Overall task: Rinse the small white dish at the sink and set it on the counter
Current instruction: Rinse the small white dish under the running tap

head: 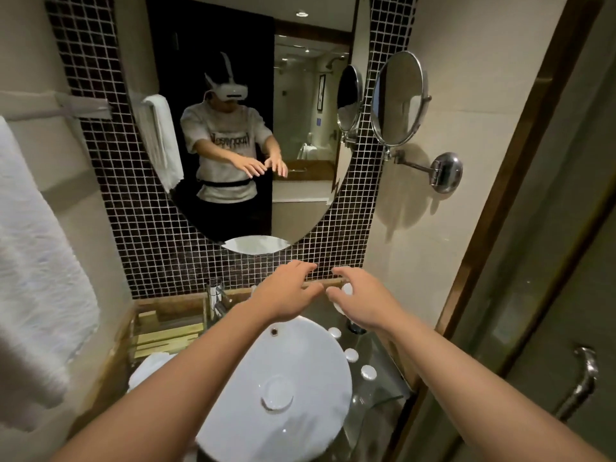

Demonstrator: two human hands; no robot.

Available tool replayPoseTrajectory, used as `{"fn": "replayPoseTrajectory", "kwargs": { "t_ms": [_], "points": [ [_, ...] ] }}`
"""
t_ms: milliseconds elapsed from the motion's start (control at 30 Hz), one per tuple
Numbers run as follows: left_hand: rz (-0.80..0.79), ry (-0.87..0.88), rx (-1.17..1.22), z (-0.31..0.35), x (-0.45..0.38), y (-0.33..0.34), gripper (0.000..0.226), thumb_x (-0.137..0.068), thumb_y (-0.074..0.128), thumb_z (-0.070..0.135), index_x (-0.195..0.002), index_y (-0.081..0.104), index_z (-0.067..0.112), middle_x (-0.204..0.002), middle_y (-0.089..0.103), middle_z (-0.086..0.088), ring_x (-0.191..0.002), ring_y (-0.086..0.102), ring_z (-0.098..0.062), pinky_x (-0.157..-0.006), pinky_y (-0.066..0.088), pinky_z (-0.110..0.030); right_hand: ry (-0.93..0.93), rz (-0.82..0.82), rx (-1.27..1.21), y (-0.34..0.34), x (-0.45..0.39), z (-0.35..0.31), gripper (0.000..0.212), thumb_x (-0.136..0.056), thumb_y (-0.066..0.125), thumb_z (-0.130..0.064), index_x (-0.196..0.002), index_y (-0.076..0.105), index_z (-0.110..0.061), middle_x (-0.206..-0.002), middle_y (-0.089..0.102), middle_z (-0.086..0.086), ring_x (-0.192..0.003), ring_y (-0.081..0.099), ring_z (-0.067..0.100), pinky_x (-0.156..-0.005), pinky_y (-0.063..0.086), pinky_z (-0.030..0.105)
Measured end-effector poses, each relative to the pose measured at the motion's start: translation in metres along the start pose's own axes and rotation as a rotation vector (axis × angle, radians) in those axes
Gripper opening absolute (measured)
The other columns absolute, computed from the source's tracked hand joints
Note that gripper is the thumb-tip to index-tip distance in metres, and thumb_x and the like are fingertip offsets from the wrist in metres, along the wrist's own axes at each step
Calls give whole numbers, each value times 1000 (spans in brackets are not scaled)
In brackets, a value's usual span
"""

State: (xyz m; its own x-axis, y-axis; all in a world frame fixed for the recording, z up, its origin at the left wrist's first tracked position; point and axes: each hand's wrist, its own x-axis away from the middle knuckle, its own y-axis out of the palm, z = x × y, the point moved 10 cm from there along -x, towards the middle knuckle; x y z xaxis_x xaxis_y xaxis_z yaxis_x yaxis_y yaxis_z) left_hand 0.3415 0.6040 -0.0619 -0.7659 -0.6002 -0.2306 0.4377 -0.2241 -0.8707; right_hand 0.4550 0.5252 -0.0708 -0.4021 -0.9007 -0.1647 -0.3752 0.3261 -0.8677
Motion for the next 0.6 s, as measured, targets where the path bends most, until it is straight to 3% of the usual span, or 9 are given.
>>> {"fn": "replayPoseTrajectory", "kwargs": {
  "t_ms": [200,600],
  "points": [
    [31,-95,-30,-40,-32,-4,55,-94,46,45,-144,39,21,-148,41,-3,-132,40,-19,-108,35,-42,-94,-66,-11,19,-58,-3,67,-88,48,-56,-149,43,-29,-154,48,-3,-139,45,18,-111,42,48],
    [40,-272,-17,-121,-54,5,57,-92,46,47,-144,39,22,-147,43,-3,-132,40,-19,-107,35,-40,-187,-207,7,73,-124,-15,60,-93,52,-49,-149,44,-29,-154,47,0,-138,47,20,-108,44,45]
  ]
}}
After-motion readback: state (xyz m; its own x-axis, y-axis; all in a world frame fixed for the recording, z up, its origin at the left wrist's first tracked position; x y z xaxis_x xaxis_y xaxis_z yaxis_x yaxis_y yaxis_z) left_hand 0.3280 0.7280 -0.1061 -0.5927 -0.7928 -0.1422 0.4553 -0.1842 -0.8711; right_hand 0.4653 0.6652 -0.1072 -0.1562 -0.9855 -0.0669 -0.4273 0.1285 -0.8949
